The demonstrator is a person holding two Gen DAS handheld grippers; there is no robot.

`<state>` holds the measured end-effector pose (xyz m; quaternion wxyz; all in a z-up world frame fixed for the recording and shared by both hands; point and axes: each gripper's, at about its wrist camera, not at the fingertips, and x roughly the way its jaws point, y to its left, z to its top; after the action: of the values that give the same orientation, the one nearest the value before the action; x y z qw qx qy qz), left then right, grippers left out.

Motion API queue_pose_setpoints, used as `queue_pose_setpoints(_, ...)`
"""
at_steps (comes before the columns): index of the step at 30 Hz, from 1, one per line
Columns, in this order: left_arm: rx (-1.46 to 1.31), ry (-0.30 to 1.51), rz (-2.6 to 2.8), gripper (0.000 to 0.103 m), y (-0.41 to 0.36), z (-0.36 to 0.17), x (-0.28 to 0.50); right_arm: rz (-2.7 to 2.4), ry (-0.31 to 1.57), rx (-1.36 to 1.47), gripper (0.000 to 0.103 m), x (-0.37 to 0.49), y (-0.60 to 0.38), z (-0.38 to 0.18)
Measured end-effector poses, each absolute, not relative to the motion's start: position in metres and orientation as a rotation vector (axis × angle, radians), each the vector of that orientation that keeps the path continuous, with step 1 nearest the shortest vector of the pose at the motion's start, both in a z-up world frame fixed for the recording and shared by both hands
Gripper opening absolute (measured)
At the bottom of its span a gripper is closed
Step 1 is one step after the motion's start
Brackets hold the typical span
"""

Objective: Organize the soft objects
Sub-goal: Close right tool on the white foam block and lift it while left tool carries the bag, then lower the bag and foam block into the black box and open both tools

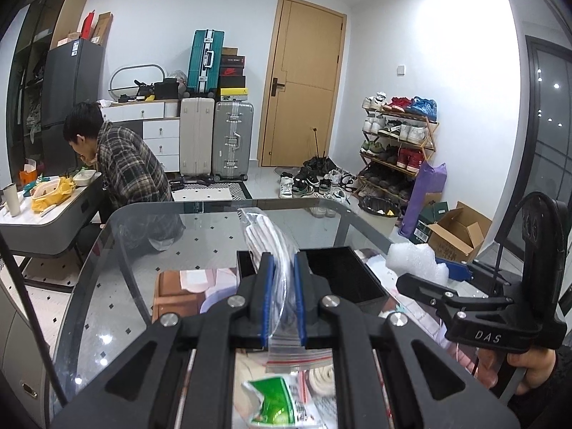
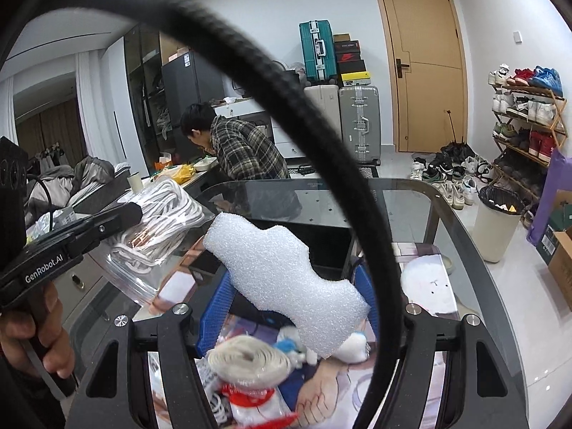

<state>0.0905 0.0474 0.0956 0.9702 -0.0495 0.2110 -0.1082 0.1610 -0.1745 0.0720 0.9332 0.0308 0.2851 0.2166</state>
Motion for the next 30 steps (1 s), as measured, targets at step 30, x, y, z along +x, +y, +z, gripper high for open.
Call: queue_pose_setpoints(30,-0.094,0.401,-0.219,0.008,0.050,0.094,0.148,0.380,0.466,-0.119,0.070,0.232,-0.163,0.125)
